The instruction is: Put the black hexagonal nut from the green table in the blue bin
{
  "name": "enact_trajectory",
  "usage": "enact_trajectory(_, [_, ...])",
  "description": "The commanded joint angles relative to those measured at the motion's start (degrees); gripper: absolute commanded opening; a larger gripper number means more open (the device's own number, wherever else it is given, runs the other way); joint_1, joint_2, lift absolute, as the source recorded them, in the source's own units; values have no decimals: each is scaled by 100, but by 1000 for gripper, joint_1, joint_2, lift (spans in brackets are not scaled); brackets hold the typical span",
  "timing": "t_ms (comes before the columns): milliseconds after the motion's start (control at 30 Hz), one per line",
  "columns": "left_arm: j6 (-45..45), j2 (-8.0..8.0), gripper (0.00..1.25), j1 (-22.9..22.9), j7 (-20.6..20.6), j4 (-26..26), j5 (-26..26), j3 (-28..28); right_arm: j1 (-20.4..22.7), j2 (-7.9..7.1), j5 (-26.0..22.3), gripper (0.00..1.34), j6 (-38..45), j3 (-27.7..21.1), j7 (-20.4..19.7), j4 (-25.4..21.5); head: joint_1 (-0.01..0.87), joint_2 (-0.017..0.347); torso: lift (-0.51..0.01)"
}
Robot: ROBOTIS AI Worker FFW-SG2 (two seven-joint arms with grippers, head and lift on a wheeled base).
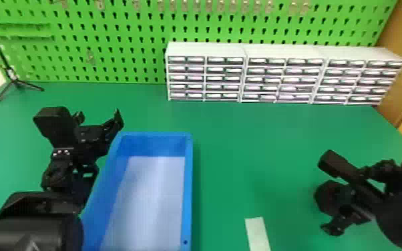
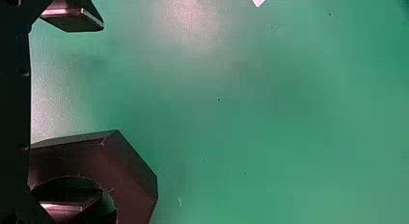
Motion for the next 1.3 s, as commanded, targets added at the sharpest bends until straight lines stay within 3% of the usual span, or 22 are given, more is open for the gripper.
enact_trajectory(0, [0,0,947,-1,0,0,0,5,-10,1,46,1232,-2,18,0,2,683,28,-96])
enact_trajectory(67, [0,0,947,-1,0,0,9,5,-18,1,55,1144,-2,18,0,2,683,28,-96])
enact_trajectory(233, [0,0,947,-1,0,0,9,5,-36,1,64,670,-2,9,0,2,683,28,-96])
enact_trajectory(367, [0,0,947,-1,0,0,9,14,-36,10,90,611,33,26,0,2,683,28,-96])
enact_trajectory(500, [0,0,947,-1,0,0,9,14,-45,10,125,443,42,26,0,-25,683,28,-96])
enact_trajectory(667, [0,0,947,-1,0,0,9,5,-62,-7,152,371,68,44,0,-51,683,28,-96])
enact_trajectory(1000, [0,0,947,-18,0,0,9,-3,-97,-25,178,362,103,97,0,-60,683,28,-96])
enact_trajectory(1267, [0,0,947,-18,0,0,0,-3,-238,-113,-103,362,174,70,0,-104,683,28,-96])
